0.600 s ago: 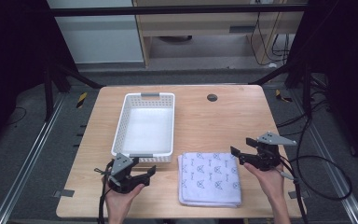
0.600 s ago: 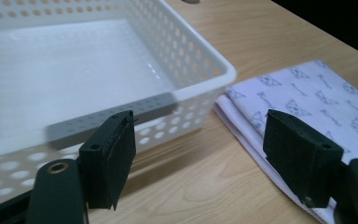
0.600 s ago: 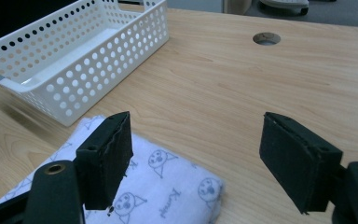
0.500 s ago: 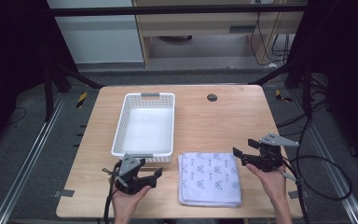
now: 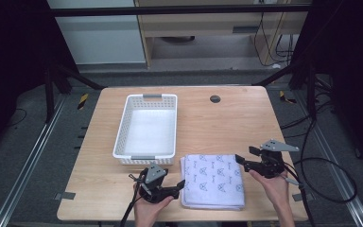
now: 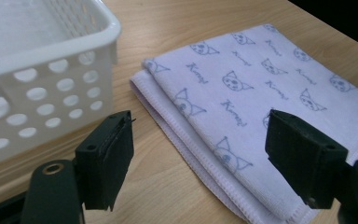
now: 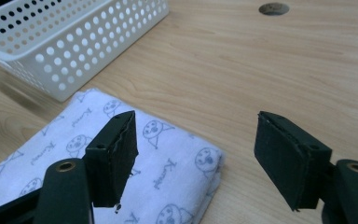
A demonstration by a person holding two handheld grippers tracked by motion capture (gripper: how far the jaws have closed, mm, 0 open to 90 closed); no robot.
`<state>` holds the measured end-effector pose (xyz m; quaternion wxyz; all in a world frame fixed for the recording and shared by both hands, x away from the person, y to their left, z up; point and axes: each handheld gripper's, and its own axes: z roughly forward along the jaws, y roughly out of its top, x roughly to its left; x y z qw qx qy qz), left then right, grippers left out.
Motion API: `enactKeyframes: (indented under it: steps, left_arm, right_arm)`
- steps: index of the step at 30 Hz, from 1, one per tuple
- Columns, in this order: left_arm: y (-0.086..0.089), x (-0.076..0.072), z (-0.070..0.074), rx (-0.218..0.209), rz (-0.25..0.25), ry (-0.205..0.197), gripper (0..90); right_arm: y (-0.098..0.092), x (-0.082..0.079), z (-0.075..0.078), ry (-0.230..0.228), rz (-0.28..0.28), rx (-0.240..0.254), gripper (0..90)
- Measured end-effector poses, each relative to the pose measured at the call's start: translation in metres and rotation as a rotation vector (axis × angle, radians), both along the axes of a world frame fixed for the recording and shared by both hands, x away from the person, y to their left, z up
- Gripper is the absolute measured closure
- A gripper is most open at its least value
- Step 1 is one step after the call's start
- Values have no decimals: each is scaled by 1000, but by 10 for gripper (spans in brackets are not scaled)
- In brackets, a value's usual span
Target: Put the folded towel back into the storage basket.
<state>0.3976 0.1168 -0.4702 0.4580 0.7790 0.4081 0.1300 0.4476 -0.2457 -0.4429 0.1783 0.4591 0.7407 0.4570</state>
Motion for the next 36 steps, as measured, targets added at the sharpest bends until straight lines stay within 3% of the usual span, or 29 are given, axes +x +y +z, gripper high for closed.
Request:
enactKeyframes:
  steps: [11, 13, 24, 36]
  left_arm:
    - [-19, -3, -15, 27, -37, 29, 250]
    - [-23, -2, -19, 44, -45, 40, 253]
    - [-36, -2, -30, 77, -66, 65, 253]
    - [-43, -4, -37, 93, -44, 59, 222]
  right_arm:
    - [5, 4, -20, 61, 13, -42, 348]
    - [8, 7, -27, 96, 17, -41, 364]
    - [13, 10, -41, 145, 28, -60, 401]
    - [22, 14, -53, 198, 32, -86, 424]
